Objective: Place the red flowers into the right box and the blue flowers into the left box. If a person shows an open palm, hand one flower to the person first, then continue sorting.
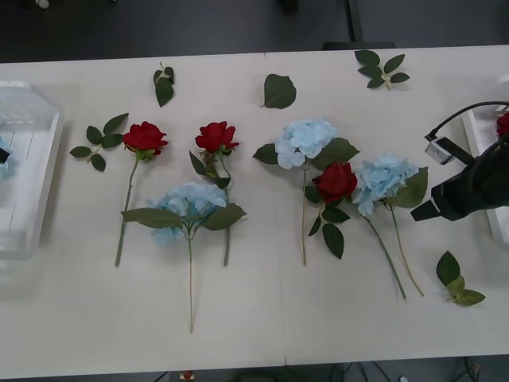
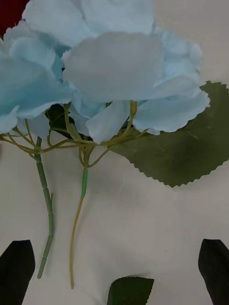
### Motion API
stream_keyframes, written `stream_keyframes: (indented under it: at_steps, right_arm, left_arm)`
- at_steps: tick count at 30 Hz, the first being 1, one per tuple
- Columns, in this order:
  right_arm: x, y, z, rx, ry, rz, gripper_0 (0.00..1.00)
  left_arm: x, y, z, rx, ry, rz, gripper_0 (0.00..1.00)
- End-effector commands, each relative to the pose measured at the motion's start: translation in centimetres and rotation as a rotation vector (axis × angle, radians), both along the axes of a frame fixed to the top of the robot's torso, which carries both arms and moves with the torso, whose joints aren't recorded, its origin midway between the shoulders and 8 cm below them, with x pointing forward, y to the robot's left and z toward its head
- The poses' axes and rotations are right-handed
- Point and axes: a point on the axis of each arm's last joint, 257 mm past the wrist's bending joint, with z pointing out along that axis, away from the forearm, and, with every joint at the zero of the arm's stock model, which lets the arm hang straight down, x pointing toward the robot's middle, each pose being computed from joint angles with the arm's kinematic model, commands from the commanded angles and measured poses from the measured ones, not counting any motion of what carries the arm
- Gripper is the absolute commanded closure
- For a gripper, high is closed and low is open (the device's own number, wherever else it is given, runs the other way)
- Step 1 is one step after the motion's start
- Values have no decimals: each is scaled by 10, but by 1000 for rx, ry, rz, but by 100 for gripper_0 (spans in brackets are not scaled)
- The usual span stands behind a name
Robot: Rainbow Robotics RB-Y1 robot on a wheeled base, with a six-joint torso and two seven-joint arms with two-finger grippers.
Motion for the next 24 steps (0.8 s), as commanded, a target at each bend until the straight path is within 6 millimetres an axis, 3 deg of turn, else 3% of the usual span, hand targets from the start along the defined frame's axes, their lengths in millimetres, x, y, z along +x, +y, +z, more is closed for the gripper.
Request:
stream_keyframes:
  at_steps: [1,6,12,20,24]
  right_arm:
    - [-5,-13,-3,-52,-39,-24,0]
    - [-8,3,-14,-70,-60,-58,0]
    - [-5,19,-32,-87,-92,-96,0]
    - [6,36,-47,-112,-122,-140,0]
    - [12,37,-51,-134,-142,-150,0]
  left_arm:
    - [22,-52,24,-148,-90,63,0]
    - [46,-110,-10,-226,-129,39,0]
    - [66,-164,-52,-254,-188,3,0]
    - [63,-211,-88,-234,-165,-60,0]
    - [61,-222,-106,-197,-152,-76,0]
